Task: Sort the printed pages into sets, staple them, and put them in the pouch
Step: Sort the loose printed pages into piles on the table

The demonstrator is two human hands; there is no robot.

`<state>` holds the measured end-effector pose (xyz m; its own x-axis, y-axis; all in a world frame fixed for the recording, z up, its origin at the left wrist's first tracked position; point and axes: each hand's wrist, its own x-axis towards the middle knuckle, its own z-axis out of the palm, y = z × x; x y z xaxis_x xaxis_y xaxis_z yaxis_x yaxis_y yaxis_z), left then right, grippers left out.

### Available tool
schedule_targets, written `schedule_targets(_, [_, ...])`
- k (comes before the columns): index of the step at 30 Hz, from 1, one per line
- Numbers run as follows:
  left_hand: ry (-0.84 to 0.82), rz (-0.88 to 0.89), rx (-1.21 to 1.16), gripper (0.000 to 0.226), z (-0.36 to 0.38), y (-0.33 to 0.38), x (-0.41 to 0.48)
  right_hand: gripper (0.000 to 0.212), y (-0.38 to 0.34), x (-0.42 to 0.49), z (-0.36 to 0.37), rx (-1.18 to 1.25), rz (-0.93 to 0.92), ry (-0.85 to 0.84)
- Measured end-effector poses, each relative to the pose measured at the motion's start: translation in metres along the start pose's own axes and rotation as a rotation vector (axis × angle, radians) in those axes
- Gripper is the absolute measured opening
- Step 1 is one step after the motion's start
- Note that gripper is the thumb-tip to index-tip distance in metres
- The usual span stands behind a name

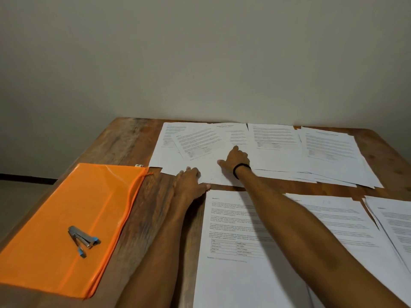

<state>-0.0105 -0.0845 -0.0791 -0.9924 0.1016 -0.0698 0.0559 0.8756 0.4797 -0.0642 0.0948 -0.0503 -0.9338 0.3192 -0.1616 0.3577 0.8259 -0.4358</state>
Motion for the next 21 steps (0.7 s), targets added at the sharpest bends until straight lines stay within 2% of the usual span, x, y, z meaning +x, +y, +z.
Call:
schedule_targets(2, [0.008,-0.002,-0.003,0.055,-0.001,0.001,-0.001,0.072,-0.003,-0.005,-0.001,-0.006,-0.039,0.012])
schedule_targets(5, [0.021,-0.004,0.0,0.055,-0.002,0.002,-0.001,0.042,-0.008,-0.017,-0.001,-0.044,-0.136,0.08])
schedule_targets(7, [0.017,-0.006,-0.011,0.055,-0.003,0.002,-0.002,0.033,-0.009,-0.024,0.001,-0.069,-0.193,0.147])
schedule_targets(11, [0.012,-0.014,-0.064,0.053,-0.002,0.0,-0.005,0.052,-0.01,-0.033,0.007,0.036,-0.242,0.217])
schedule_targets(16, [0.011,-0.014,-0.104,0.053,-0.008,0.001,-0.01,0.072,-0.016,-0.036,-0.01,0.507,-0.127,0.152])
schedule_targets(19, [-0.059,-0.033,-0.21,0.053,-0.017,0.0,-0.014,0.069,-0.018,-0.039,-0.026,0.66,-0.054,0.16])
schedule_targets(21, [-0.098,-0.096,-0.389,0.049,-0.028,-0.001,-0.019,0.063,-0.016,-0.048,-0.034,0.746,-0.04,0.181])
